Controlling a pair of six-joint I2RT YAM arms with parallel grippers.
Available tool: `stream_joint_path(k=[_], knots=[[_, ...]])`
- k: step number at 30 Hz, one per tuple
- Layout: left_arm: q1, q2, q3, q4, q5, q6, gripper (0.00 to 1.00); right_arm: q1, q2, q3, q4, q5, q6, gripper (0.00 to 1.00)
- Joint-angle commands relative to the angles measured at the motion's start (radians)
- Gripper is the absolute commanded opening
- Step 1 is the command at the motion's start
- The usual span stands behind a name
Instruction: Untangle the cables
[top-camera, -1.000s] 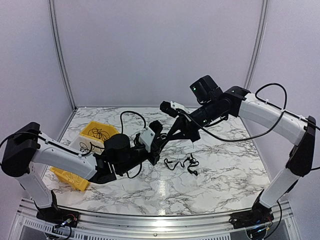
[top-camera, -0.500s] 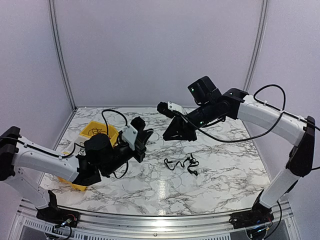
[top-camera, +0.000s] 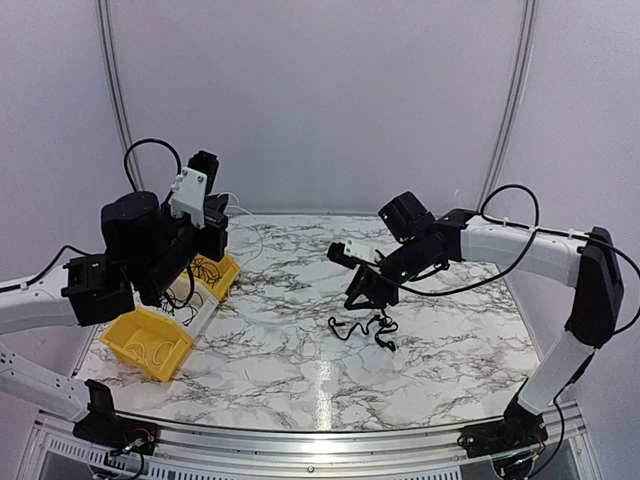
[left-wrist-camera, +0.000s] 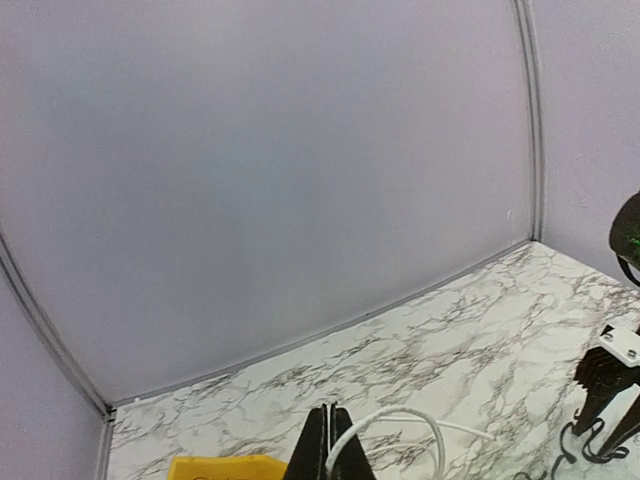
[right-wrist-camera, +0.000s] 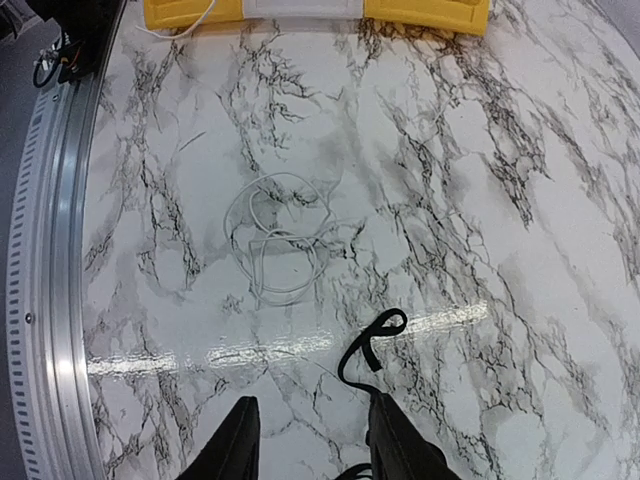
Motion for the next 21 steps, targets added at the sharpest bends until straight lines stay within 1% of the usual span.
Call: stream_joint_path(k=[1, 6, 10, 16, 21], knots=[[0.009, -0.075, 0.131, -0.423, -0.154, -0.054, 0.0, -0.005, 0.02, -0.022, 0.072, -0.066, -0.041, 0.38], [0.009, -0.147, 0.242, -0.722, -0.26, -0.105, 0.0, -0.004, 0.022, -0.064, 0.091, -0.082, -0.049, 0.39], [0.01, -0.219, 0.287, -0.905, -0.309, -0.178, 0.0, -0.004, 0.016, -0.081, 0.087, -0.101, -0.052, 0.39], [0.009, -0.381, 0.231, -1.055, -0.364, -0.305, 0.0, -0.004, 0.012, -0.085, 0.085, -0.1, -0.056, 0.39], [0.009, -0.496, 0.146, -1.135, -0.404, -0.396, 0.0, -0.004, 0.017, -0.086, 0.085, -0.098, -0.058, 0.4]])
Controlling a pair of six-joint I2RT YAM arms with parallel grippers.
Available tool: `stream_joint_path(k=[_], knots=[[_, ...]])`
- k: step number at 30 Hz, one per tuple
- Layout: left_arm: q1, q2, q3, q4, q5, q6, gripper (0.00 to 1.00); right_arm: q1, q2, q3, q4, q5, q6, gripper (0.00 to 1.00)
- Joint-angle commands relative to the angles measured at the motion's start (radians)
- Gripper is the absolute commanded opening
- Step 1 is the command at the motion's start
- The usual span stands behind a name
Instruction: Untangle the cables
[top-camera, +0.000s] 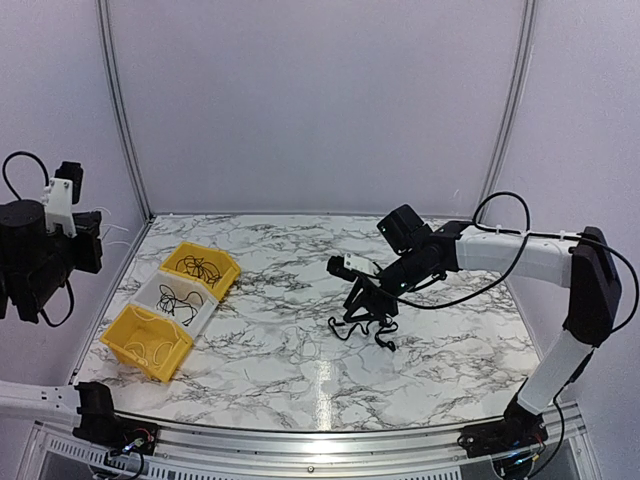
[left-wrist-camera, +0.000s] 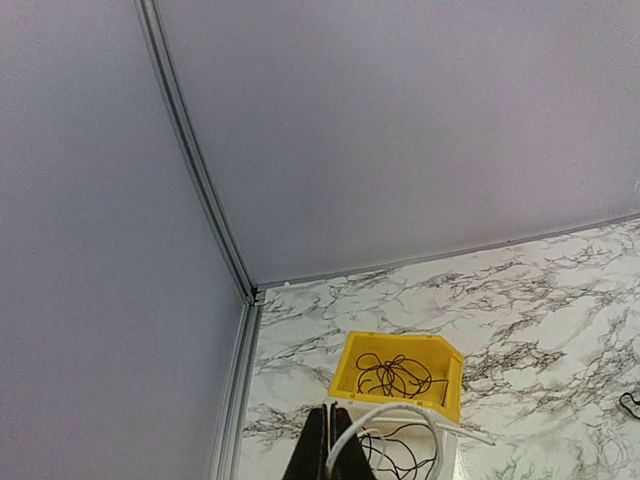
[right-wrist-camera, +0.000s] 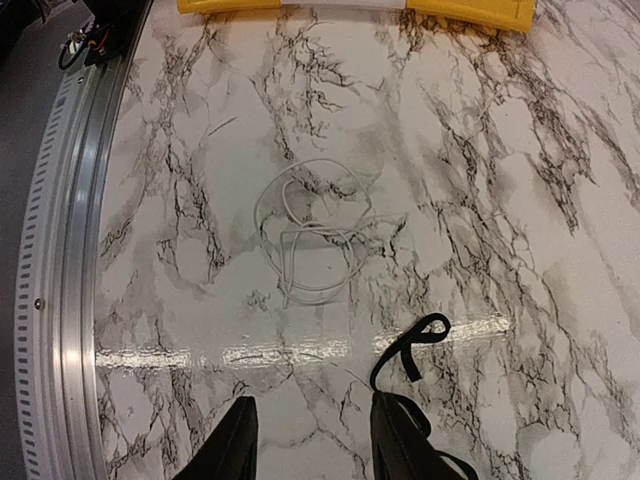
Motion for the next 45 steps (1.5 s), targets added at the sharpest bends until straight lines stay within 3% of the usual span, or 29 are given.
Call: stream_joint_path(k=[1, 13, 19, 26, 37, 45], knots=[[0.003, -0.066, -0.064, -0.139, -0.065, -0.112, 0.0, -0.004, 0.003, 0.002, 0.016, -0.016, -0.016, 0.39], [0.022, -0.01, -0.021, -0.258, -0.147, -0.284, 0.0, -0.003, 0.01, 0.003, 0.01, -0.014, -0.017, 0.39], [0.099, 0.137, 0.068, -0.539, -0.038, -0.612, 0.0, -0.003, 0.01, 0.004, 0.008, -0.014, -0.018, 0.39], [0.163, 0.246, 0.051, -0.729, 0.013, -0.853, 0.0, -0.003, 0.017, 0.001, 0.007, -0.015, -0.021, 0.39], [0.278, 0.325, 0.043, -0.757, 0.054, -0.919, 0.0, -0.003, 0.027, 0.0, 0.003, -0.014, -0.025, 0.39], [0.378, 0.506, -0.071, -0.695, 0.26, -0.966, 0.0, -0.003, 0.024, 0.0, 0.0, -0.014, -0.026, 0.39]])
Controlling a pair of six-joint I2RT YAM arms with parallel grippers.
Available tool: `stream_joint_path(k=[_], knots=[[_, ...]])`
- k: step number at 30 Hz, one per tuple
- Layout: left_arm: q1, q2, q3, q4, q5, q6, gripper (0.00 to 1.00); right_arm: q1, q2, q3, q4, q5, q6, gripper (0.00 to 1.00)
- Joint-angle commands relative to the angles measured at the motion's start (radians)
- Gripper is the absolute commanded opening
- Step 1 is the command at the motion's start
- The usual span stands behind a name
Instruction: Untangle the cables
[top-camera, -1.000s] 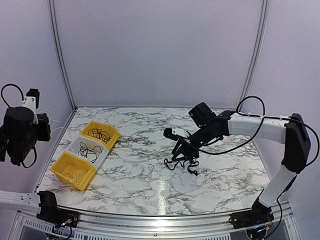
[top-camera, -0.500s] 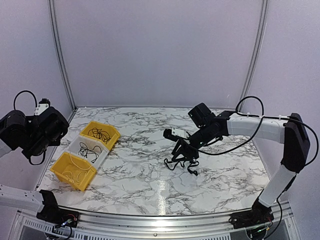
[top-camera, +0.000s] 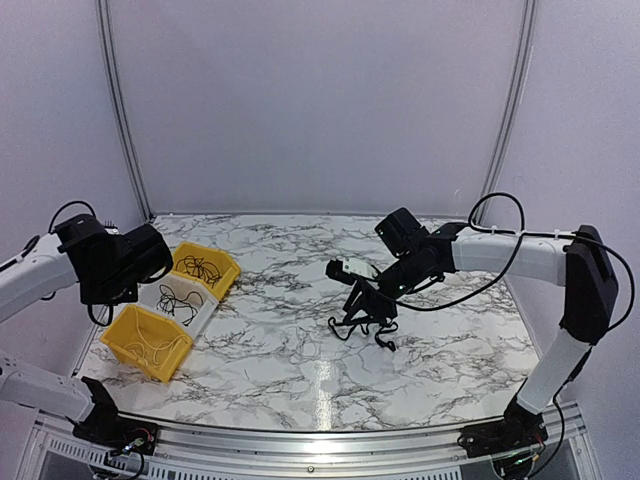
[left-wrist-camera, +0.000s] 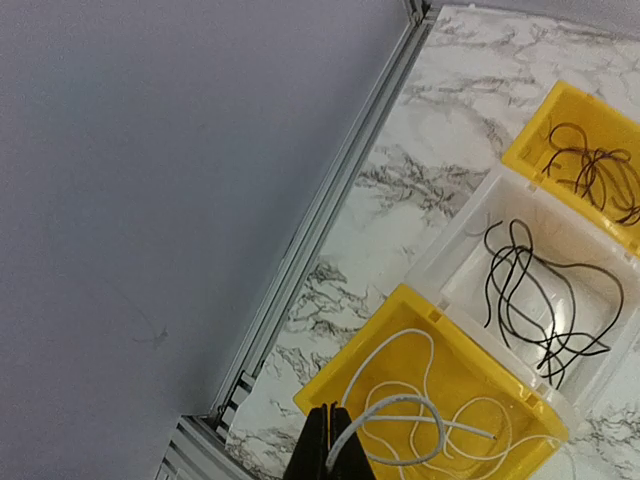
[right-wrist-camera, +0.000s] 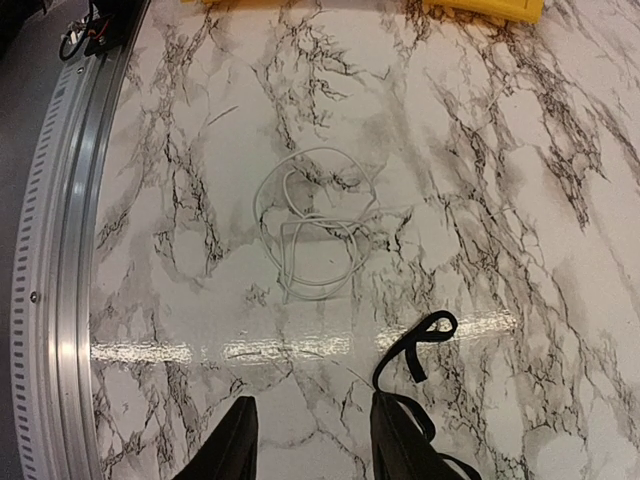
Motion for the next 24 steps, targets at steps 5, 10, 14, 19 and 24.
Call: stream_joint_path(k=[5, 10, 14, 19, 24], knots=[[0.043, 0.07, -0.154, 0.159, 0.199, -0.042, 0.0, -0.003, 0.005, 0.002, -0.001, -0.019, -0.01, 0.39], [0.081, 0.127, -0.251, 0.323, 0.255, 0.001, 0.0, -0.002, 0.004, 0.004, -0.006, -0.022, -0.01, 0.4], [0.126, 0.199, -0.332, 0.458, 0.307, 0.028, 0.0, -0.002, -0.004, 0.005, -0.005, -0.024, -0.009, 0.39], [0.142, 0.232, -0.334, 0.488, 0.342, 0.046, 0.38, -0.002, -0.012, 0.005, -0.005, -0.024, -0.009, 0.39], [0.141, 0.116, -0.269, 0.476, 0.324, 0.082, 0.54, -0.002, -0.008, 0.005, -0.006, -0.022, -0.011, 0.4]])
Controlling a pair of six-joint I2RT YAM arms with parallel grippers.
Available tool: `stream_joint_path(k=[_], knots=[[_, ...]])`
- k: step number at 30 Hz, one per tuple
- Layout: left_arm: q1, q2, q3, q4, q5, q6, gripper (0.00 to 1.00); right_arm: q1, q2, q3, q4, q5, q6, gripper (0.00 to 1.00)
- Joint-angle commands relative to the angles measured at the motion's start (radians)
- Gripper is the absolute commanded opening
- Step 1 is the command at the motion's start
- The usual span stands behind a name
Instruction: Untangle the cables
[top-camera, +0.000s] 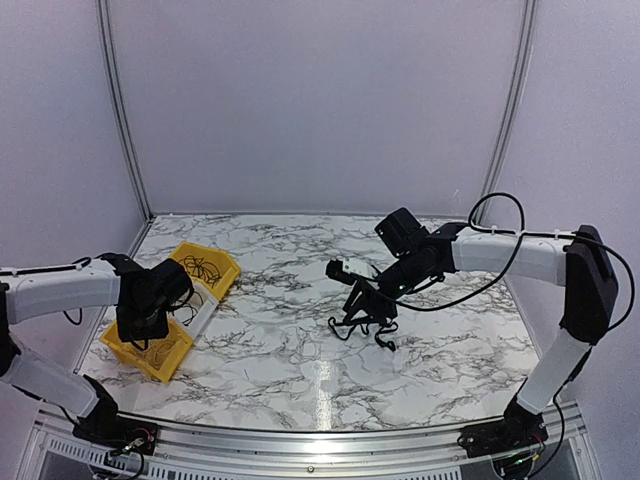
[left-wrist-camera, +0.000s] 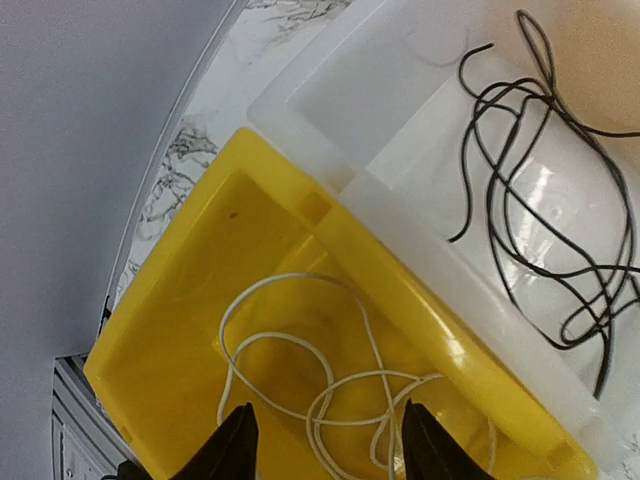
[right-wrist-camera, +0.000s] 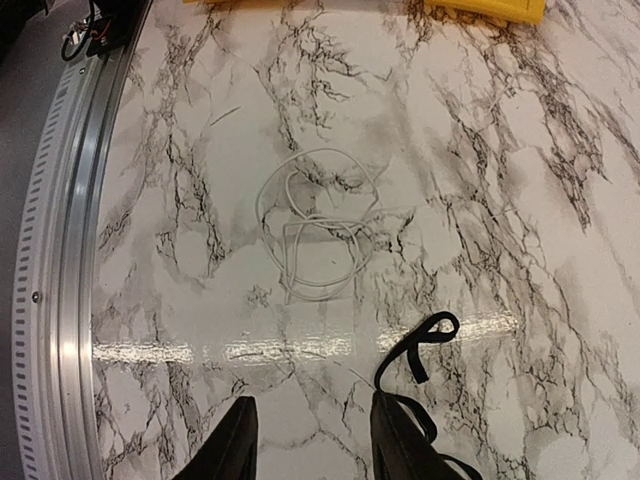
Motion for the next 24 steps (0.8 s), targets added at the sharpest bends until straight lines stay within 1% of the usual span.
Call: stream_joint_path(k=[1, 4, 5, 8, 10, 12, 15, 17, 20, 24], knots=[[0.002, -0.118, 0.093, 0.01, 0.008, 0.052, 0.56, -0.001, -0.008, 0.005, -0.003, -0.015, -0.01, 0.4], [-0.022, -0.171, 0.163, 0.006, 0.025, 0.076, 0.56, -0.001, -0.004, 0.002, 0.001, -0.002, -0.01, 0.4], [-0.041, -0.184, 0.187, 0.005, 0.002, 0.084, 0.56, -0.001, -0.001, 0.002, 0.002, 0.002, -0.01, 0.4], [-0.097, -0.188, 0.264, 0.026, -0.001, 0.13, 0.57, -0.001, 0.011, 0.002, 0.004, 0.012, -0.011, 0.4], [-0.165, -0.18, 0.277, 0.129, 0.052, 0.2, 0.58, -0.001, 0.017, 0.001, 0.008, 0.024, -0.01, 0.4], [-0.233, -0.16, 0.26, 0.268, 0.129, 0.237, 0.59, -0.001, 0.023, 0.0, 0.012, 0.035, -0.008, 0.4], [-0.279, -0.084, 0.219, 0.453, 0.254, 0.201, 0.59, 0.001, 0.032, 0.002, 0.018, 0.05, -0.003, 0.4], [-0.299, 0.005, 0.202, 0.552, 0.323, 0.173, 0.6, -0.001, 0.038, 0.002, 0.02, 0.062, 0.0, 0.4], [-0.324, 0.129, 0.213, 0.639, 0.371, 0.143, 0.61, 0.0, 0.04, -0.001, 0.025, 0.076, 0.005, 0.4], [-0.328, 0.268, 0.238, 0.753, 0.487, 0.1, 0.61, 0.0, 0.039, -0.002, 0.028, 0.083, 0.006, 0.41]])
